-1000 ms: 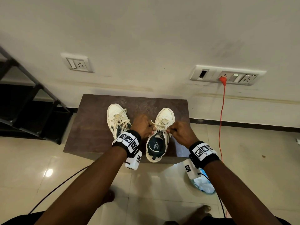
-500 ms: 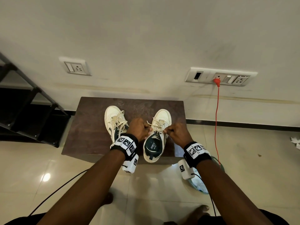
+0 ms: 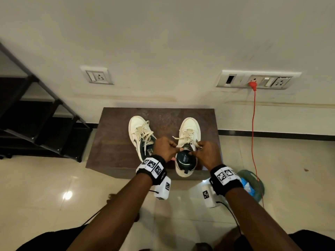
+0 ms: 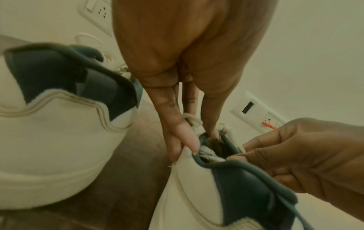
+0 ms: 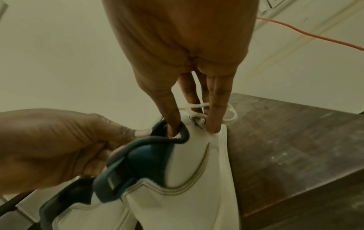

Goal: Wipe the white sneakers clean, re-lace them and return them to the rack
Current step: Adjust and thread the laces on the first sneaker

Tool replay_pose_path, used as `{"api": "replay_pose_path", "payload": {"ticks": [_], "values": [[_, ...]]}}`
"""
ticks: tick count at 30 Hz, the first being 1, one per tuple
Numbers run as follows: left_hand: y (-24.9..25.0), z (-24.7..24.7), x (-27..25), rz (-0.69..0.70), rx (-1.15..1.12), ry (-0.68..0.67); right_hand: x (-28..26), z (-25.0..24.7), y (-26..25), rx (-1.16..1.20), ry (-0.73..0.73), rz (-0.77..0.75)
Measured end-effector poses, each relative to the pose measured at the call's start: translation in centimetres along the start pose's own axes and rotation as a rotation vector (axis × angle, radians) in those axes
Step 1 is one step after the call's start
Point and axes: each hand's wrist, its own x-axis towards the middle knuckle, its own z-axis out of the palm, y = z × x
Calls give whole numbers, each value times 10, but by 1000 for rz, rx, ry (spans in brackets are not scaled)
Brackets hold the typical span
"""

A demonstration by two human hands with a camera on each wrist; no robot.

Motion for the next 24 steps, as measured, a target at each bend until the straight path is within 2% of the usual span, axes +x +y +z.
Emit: {"api": "replay_pose_path", "payload": {"ticks": [5,10,19,24], "values": [[1,16,-2,-27,-113,61,14,-18,0,74,-60,27],[0,20,-3,4,-46,118,15,-24,1,96,-94,13],[6,1,-17,100,133,220,0,-23,-23,-98,110,-46],[2,-22,-26,106,160,288,-3,-26,-50,-93,122,-70]]}}
